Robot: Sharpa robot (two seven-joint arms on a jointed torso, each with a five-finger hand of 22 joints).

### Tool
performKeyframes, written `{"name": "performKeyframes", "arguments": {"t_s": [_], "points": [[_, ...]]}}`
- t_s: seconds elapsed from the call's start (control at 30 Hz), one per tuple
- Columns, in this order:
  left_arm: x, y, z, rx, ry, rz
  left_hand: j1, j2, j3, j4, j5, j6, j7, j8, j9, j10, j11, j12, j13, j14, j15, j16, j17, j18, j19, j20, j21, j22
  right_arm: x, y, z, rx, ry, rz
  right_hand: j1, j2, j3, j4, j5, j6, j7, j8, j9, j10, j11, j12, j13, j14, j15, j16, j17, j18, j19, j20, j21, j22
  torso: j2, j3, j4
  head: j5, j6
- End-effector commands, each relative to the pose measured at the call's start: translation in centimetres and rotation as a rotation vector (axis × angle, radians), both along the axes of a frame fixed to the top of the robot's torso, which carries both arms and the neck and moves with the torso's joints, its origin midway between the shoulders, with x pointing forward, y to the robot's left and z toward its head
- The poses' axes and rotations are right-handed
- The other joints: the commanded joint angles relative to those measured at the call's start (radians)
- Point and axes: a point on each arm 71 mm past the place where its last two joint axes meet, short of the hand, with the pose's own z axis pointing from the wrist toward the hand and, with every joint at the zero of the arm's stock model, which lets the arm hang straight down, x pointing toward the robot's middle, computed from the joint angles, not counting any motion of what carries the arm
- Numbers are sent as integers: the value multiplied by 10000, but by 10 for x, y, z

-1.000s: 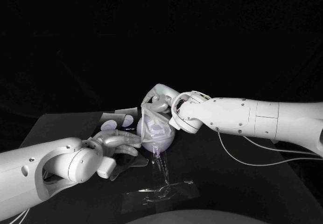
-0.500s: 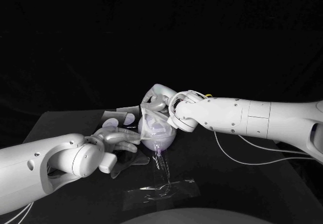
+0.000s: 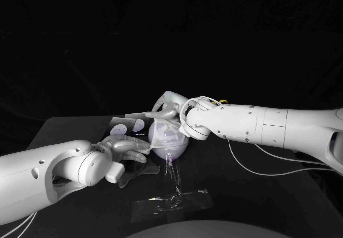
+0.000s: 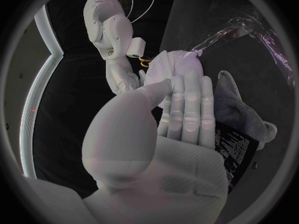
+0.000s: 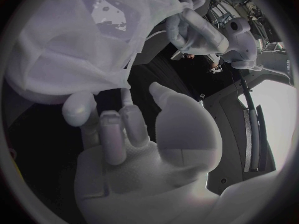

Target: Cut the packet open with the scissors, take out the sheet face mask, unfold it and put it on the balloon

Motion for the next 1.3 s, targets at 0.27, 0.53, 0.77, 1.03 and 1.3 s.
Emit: {"name": "performKeyframes", "arguments": {"t_s": [0.27, 0.53, 0.77, 1.03, 1.3], "points": [[1, 6, -3, 996, 78, -964, -814, -544, -338, 746, 11, -271, 45, -216, -67, 105, -179, 46, 32, -163, 8, 68, 212, 125, 71, 233, -601, -436, 2, -5, 1, -201, -421, -157, -88, -21, -699, 549, -42, -469, 169, -350, -117, -106, 178, -126, 834, 958, 187, -79, 2324, 108, -133, 109, -161, -79, 2, 7, -2, 11, 6], [7, 18, -6, 1949, -210, -1180, -1025, -1034, -915, 1513, 19, -869, 212, -507, -133, -830, 81, -86, -21, -371, 183, 251, 468, 164, 437, 373, -1340, -1010, 2, -7, 2, -40, -599, -155, -362, 224, -1271, 580, -46, -653, 232, -556, -176, -140, 250, -106, 810, 952, 257, -79, 2310, 123, -148, 191, -210, -69, 1, 1, -3, 14, 3], [13, 27, -7, 2541, -469, -1206, -700, -1052, -1712, 2101, 13, -1211, 360, -474, -118, -1434, 211, 114, 45, -491, 300, 401, 665, 163, 857, 371, -1892, -1459, 3, -14, 4, 232, -835, -371, -524, 413, -1602, 585, -46, -702, 196, -638, -197, -134, 221, -65, 816, 957, 240, -72, 2324, 131, -143, 195, -219, -43, 5, 2, -2, 48, 5], [21, 36, -5, 2728, -1051, -1007, -120, -940, -2517, 2681, 21, -1188, 349, -246, -75, -1852, 241, 491, 144, -607, 311, 489, 805, 155, 1202, 356, -2358, -1832, 5, -28, 11, 1129, -1399, -756, -356, 721, -1765, 561, -45, -512, 185, -595, -166, -105, 213, -5, 833, 972, 229, -57, 2362, 117, -78, 186, -161, 44, 3, 6, -16, 92, 34], [34, 41, 4, 1333, -2521, -223, 583, -676, -2520, 2604, 26, -1009, 330, -119, -77, -1987, 216, 743, 209, -720, 286, 576, 885, 150, 1311, 348, -2519, -1958, 0, -66, 22, 2853, -1488, -1015, 1222, 1349, -1635, 351, -2, -52, 124, -481, -132, -64, 156, 82, 837, 999, 180, -31, 2429, 84, 61, 153, -41, 242, 34, -9, -18, 54, 130]]}}
